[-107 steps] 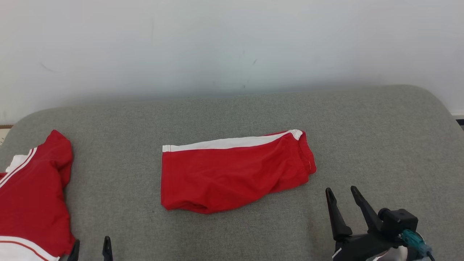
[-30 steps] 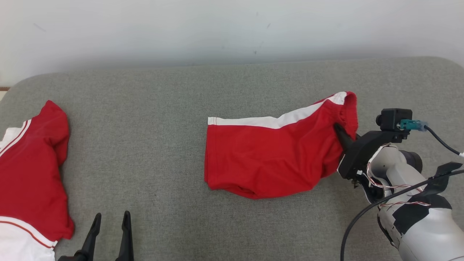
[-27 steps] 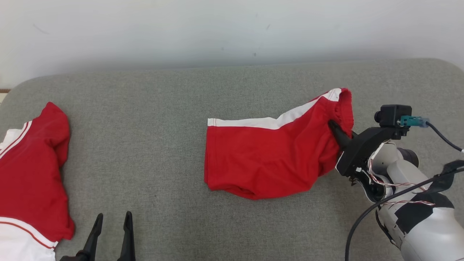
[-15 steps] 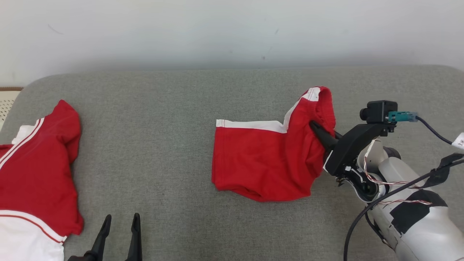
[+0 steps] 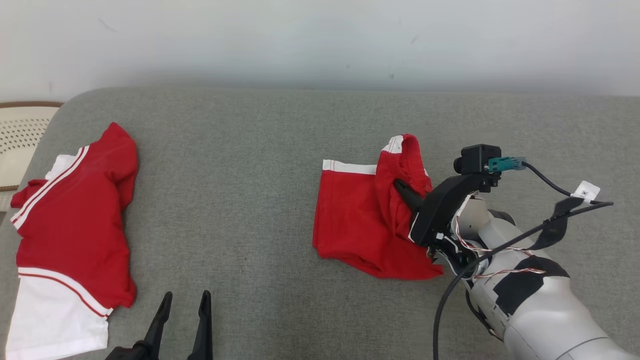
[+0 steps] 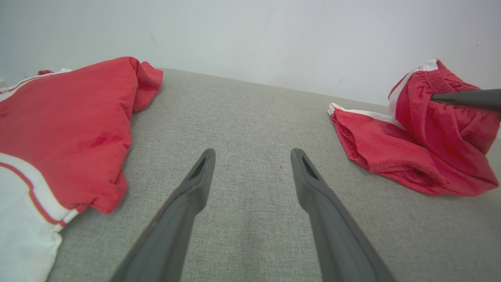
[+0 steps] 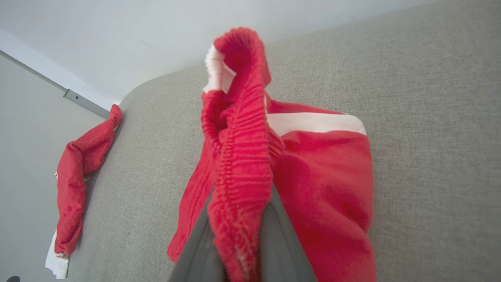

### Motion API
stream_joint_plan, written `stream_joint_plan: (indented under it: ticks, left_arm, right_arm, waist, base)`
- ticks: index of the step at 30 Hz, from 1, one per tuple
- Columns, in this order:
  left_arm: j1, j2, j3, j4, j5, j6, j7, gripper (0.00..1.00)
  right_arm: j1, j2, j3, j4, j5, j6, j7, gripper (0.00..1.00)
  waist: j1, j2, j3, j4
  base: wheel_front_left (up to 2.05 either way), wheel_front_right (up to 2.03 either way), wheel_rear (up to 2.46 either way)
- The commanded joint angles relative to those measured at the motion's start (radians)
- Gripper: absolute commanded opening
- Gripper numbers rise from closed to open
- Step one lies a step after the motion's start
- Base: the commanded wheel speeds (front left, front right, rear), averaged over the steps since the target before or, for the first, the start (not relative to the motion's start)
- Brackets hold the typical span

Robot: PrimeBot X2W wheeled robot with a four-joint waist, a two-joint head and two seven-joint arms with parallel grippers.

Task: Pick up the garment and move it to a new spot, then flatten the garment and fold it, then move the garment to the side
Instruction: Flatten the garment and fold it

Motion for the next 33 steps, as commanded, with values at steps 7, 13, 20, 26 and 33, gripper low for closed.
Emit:
stream_joint_plan:
  ticks: [7, 13, 20, 26, 33]
  left_arm:
    - [-0.017, 0.0, -0.029, 0.013, -0.018, 0.008, -0.003, 1.0]
    - [-0.03, 0.0, -0.048, 0.02, -0.027, 0.01, -0.003, 1.0]
    - [-0.043, 0.0, -0.067, 0.032, -0.035, 0.011, -0.003, 1.0]
    - [-0.033, 0.0, -0.053, 0.038, -0.024, 0.012, -0.003, 1.0]
    - [-0.016, 0.0, -0.028, 0.029, -0.01, 0.009, -0.003, 1.0]
  right_arm:
    - [-0.051, 0.059, -0.001, 0.106, 0.01, 0.0, -0.014, 0.0]
    - [-0.079, 0.086, 0.005, 0.183, 0.013, 0.0, -0.042, 0.0]
    - [-0.107, 0.108, 0.026, 0.259, 0.014, 0.0, -0.071, 0.26]
    - [-0.093, 0.097, 0.053, 0.236, 0.026, 0.0, -0.114, 1.0]
    - [-0.052, 0.038, 0.076, 0.125, 0.063, 0.0, -0.2, 1.0]
  waist:
    - [-0.0001, 0.0, 0.015, 0.033]
    - [-0.0001, 0.0, 0.023, 0.057]
    - [-0.0001, 0.0, 0.034, 0.079]
    - [-0.0001, 0.0, 0.023, 0.073]
    - [-0.0001, 0.0, 0.007, 0.047]
  base:
    - [0.0, 0.0, 0.0]
    - [0.0, 0.0, 0.0]
    - [0.0, 0.0, 0.0]
    - [0.0, 0.0, 0.0]
    - [0.0, 0.0, 0.0]
